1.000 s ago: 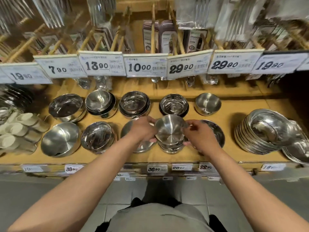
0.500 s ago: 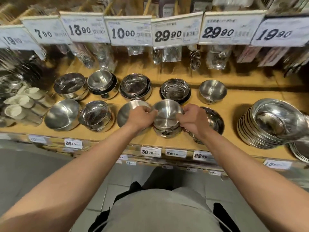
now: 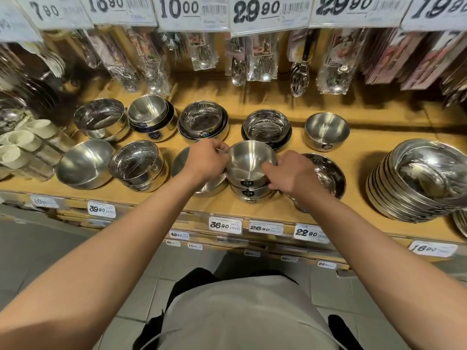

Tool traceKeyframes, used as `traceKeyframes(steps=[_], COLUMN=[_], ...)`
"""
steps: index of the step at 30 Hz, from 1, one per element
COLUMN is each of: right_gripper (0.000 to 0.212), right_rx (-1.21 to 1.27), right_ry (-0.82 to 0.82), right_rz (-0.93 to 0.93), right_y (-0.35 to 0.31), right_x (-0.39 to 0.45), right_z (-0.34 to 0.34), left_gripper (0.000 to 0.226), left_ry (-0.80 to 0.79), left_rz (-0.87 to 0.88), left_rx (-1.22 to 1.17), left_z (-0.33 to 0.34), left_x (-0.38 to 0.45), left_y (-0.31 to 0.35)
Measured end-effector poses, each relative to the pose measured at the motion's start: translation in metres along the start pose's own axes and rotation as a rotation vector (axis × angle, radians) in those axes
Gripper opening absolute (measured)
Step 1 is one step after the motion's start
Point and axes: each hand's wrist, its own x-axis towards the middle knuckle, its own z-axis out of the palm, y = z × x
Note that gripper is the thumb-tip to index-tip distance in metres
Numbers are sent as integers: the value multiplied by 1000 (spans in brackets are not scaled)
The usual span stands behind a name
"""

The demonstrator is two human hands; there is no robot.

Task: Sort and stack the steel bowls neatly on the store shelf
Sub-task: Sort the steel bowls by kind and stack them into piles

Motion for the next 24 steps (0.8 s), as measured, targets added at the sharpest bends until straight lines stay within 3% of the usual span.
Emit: traceKeyframes(steps=[4, 6, 10, 24], right_gripper=[40, 46, 37, 27], right_rx=[12, -4, -17, 6], right_ry=[33, 38, 40, 89], right_rz=[-12, -7, -21, -44], right_y=[3, 3, 2, 11], right_x=[2, 2, 1, 1], right_z=[4, 4, 2, 9], left_gripper=[14, 22, 22, 11], left_ry=[16, -27, -96, -82], left_rz=[0, -54, -200, -171], left_rx=[-22, -48, -221, -284], left_z=[5, 8, 13, 14], left_x=[3, 5, 2, -4], left_y=[-8, -11, -11, -12])
